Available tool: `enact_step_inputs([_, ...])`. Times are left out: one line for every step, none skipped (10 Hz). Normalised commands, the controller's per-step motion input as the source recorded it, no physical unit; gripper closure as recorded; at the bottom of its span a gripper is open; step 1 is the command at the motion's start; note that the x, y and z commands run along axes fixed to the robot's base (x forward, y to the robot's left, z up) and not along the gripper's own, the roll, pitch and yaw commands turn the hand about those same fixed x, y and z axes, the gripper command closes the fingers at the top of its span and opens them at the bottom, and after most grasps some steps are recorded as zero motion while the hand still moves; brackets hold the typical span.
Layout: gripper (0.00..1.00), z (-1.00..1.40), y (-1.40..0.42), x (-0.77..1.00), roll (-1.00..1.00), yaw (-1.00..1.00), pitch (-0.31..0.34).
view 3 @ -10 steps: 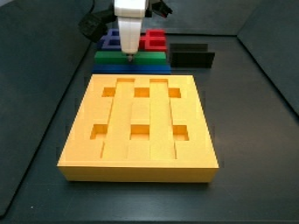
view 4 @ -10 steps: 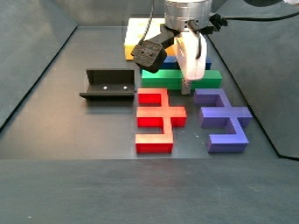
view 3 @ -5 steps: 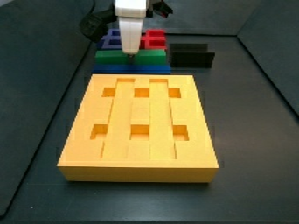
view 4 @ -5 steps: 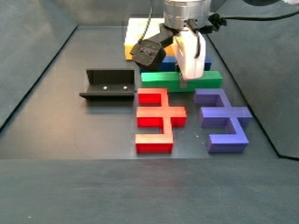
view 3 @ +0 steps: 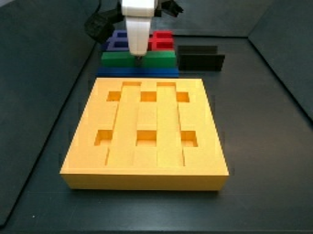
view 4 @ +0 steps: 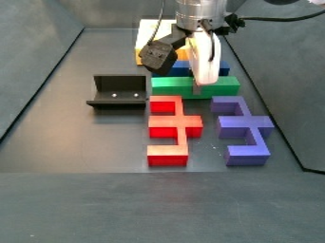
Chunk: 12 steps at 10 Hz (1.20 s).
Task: Pick up the green object. Move up. Move to above the board. Insert the green object.
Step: Pick up the green object, then move up, then move to above the board.
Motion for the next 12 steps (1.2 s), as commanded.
enact_step_inputs([1.0,0.0,0.0,0.0,0.0,0.0,0.0])
enact_step_inputs([1.0,0.0,0.0,0.0,0.0,0.0,0.0])
enact_step_inputs([1.0,0.0,0.0,0.0,0.0,0.0,0.0])
enact_step_inputs([1.0,0.0,0.0,0.0,0.0,0.0,0.0])
enact_step_inputs([1.0,0.0,0.0,0.0,0.0,0.0,0.0])
enact_step_inputs([1.0,0.0,0.0,0.0,0.0,0.0,0.0])
enact_step_inputs([1.0,0.83,0.0,0.0,0.0,0.0,0.0])
enact_step_inputs([1.0,0.85,-0.08,0.01,-0.02,0.04,0.005])
enact_step_inputs([1.0,0.67,-0.07,-0.05,-0.02,0.04,0.061])
enact_step_inputs([1.0,0.27,-0.03,0.0,0.01,0.03,0.056])
enact_step_inputs([1.0,1.4,0.0,0.0,0.0,0.0,0.0])
enact_step_inputs([1.0,1.4,0.0,-0.01,0.0,0.0,0.018])
